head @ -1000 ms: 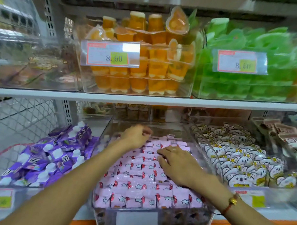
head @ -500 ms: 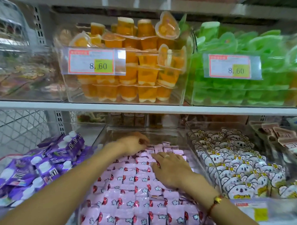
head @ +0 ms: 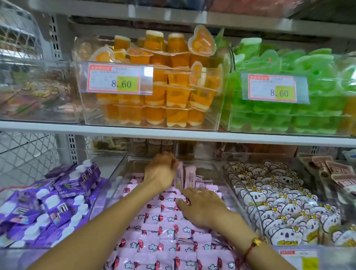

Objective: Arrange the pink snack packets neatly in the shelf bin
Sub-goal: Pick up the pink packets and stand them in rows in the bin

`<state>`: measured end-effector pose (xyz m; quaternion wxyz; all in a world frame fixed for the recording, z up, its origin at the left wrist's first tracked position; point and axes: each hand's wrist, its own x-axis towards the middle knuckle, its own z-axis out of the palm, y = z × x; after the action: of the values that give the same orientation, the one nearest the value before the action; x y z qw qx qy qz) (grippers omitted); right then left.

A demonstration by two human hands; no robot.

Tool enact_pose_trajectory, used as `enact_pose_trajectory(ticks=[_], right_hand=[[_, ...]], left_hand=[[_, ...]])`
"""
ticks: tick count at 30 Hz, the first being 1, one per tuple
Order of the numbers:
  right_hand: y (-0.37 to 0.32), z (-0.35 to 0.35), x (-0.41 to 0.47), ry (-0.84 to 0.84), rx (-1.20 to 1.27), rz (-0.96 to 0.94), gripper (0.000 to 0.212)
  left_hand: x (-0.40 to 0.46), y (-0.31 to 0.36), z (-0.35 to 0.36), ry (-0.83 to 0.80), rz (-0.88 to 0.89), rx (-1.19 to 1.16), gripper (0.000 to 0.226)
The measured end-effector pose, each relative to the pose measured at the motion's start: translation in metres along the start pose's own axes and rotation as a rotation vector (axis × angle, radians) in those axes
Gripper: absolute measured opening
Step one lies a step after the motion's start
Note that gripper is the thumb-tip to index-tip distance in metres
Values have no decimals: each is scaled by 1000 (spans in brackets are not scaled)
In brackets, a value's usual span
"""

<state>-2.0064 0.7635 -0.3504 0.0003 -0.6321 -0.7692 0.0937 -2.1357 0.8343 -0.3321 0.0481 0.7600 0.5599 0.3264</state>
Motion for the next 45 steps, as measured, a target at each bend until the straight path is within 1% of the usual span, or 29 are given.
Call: enact_pose_trajectory(ticks=[2,3,5,6,9,10,11,12,14,16,18,21,23,24,25,27,29,30,31,33,35,36,37,39,40,42,43,44,45], right_hand=[[-1,-1,0,-10,1,6,59],[-1,-1,0,-16,7,9,59],[-3,-2,-4,3,40,14,58],[-4,-3,-6,69,70,11,55],[-10,-13,-11,481,109,-7,36],[-11,-17,-10,559,86,-6,36],[-10,-20,-8,572,68,-5,40],[-9,-22,-4,520,55,-3,45],[-3,-23,4,281,24,18,49],[1,-20,12,57,5,51,51],[2,-16,16,-13,-30,71,53],[0,-21,19,-32,-45,88,54],[2,-26,19,-8,60,66,50],[4,-28,17,31,138,47,49],[5,-31,14,90,215,29,50],[6,-37,3,217,393,-7,59],[4,-43,-11,291,638,-44,70],[2,-45,-19,309,727,-63,72],[1,-46,-25,330,764,-86,69],[0,-44,-33,386,766,-162,50],[-1,-44,-38,395,817,-207,25],[-1,-44,-40,378,884,-192,18],[1,-44,-41,352,982,-150,16],[3,-47,-43,277,1243,-23,19],[3,-48,-44,239,1365,37,20],[3,-50,-47,173,1528,117,22],[3,-50,-48,143,1568,136,24],[3,-50,-49,114,1588,144,28],[4,-50,-50,89,1590,142,32]], left_hand=[[-6,-1,0,128,4,-84,18],[-8,-2,-2,163,-5,-112,20],[-12,-4,-5,176,-34,-136,19],[-13,-5,-6,159,-41,-131,18],[-16,-5,-8,90,-46,-92,18],[-17,-4,-9,73,-41,-89,17],[-16,-3,-9,57,-31,-83,16],[-16,-2,-8,41,-17,-66,14],[-18,0,-4,-1,2,-27,7],[-19,0,-1,-10,-12,-35,7],[-18,1,-3,71,-77,-111,12],[-17,4,-13,257,-243,-285,17],[-23,5,-19,370,-369,-487,19],[-27,4,-21,403,-433,-622,20],[-31,4,-25,415,-500,-748,22],[-38,3,-32,393,-594,-959,23],[-47,4,-39,362,-617,-1137,18],[-52,6,-42,341,-621,-1185,17],[-58,8,-43,317,-618,-1219,18],[-67,11,-44,269,-602,-1246,19],[-74,15,-48,223,-567,-1187,18],[-77,15,-52,207,-510,-1063,19],[-77,13,-56,193,-410,-858,23],[-78,8,-65,106,-142,-494,39],[-77,7,-70,26,-19,-396,46],[-76,9,-77,-76,222,-219,48],[-76,9,-79,-67,301,-121,44],[-74,8,-80,-36,334,-75,40],[-73,5,-81,-23,330,-96,35]])
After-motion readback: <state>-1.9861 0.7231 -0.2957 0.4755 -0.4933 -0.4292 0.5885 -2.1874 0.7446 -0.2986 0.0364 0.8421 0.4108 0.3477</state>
